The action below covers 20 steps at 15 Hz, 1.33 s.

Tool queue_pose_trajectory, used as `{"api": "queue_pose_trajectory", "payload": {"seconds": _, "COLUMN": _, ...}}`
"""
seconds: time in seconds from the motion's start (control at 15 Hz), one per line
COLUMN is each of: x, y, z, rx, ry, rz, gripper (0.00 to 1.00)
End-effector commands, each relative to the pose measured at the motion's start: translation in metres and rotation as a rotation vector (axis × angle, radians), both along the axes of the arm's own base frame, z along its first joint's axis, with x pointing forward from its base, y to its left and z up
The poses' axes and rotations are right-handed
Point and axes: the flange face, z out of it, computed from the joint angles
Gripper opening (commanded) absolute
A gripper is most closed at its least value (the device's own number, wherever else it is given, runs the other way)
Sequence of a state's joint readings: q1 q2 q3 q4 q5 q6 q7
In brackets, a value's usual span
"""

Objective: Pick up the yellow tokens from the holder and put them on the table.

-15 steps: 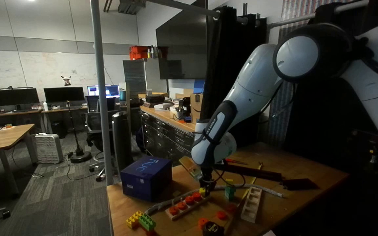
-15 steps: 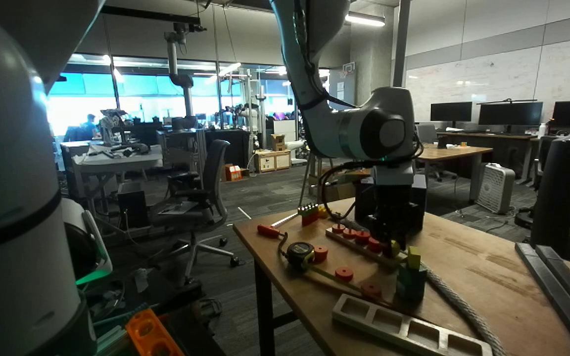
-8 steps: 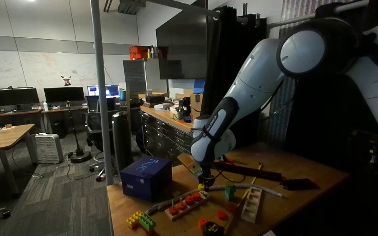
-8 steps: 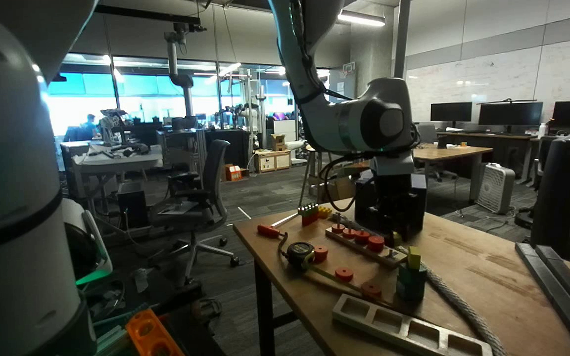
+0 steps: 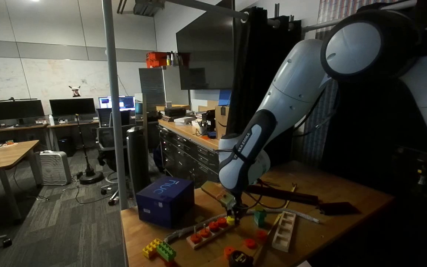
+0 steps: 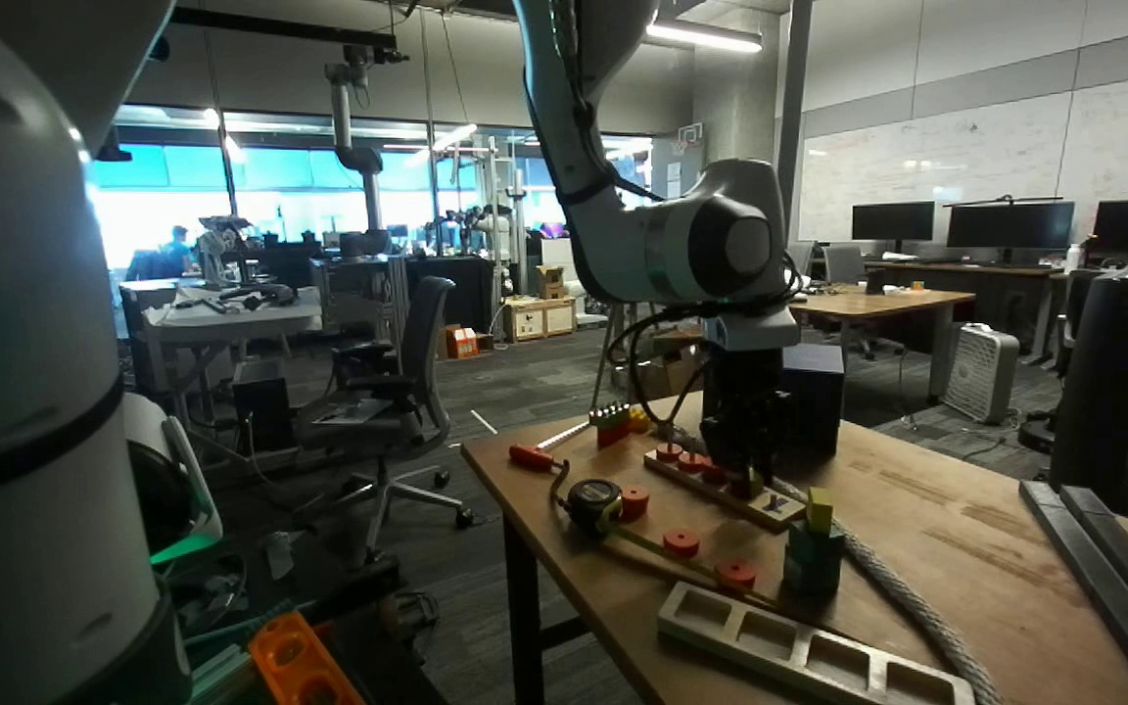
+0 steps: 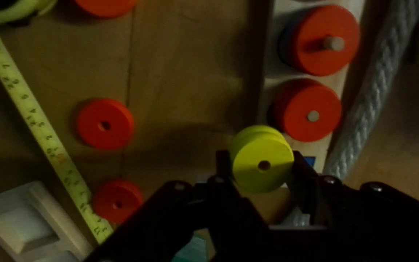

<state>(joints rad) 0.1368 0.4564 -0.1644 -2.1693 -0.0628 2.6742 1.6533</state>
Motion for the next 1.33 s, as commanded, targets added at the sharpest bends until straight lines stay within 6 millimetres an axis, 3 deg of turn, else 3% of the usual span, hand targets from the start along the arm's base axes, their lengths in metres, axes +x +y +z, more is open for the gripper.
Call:
{"api": "queue_pose_trajectory", "payload": {"seconds": 0.0, "x": -0.026, "y": 0.018, "z": 0.007, "rx": 0.035, "ry": 0.025, "rz": 0.118, "gripper": 0.17}}
{"api": "queue_pose_trajectory", "payload": {"seconds": 0.33, "x": -0.04, "y": 0.025, "z": 0.004, "rx": 0.066, "ry": 0.035, "rz": 0.201, "gripper": 0.17}}
{"api": "queue_pose_trajectory", "payload": {"seconds": 0.8, "x": -0.038, "y": 0.018, "z": -0.003, "rx": 0.1, "ry": 0.026, "rz": 0.286, "gripper": 0.18}}
{"api": "queue_pose_trajectory", "payload": {"seconds": 0.87, "x": -0.038, "y": 0.018, "z": -0.004, "rx": 0.104, "ry": 0.03, "rz": 0.291, "gripper": 0.67}}
{"api": "queue_pose_trajectory", "payload": {"seconds": 0.93, "x": -0.038, "y": 0.017, "z": -0.005, "rx": 0.105, "ry": 0.033, "rz": 0.299, "gripper": 0.68}}
{"api": "queue_pose_trajectory", "payload": {"seconds": 1.2, "x": -0.038, "y": 0.017, "z": -0.011, "rx": 0.113, "ry": 0.045, "rz": 0.312, "gripper": 0.97}}
{"api": "queue_pose_trajectory", "payload": {"seconds": 1.27, "x": -0.038, "y": 0.017, "z": -0.012, "rx": 0.115, "ry": 0.047, "rz": 0.315, "gripper": 1.0}}
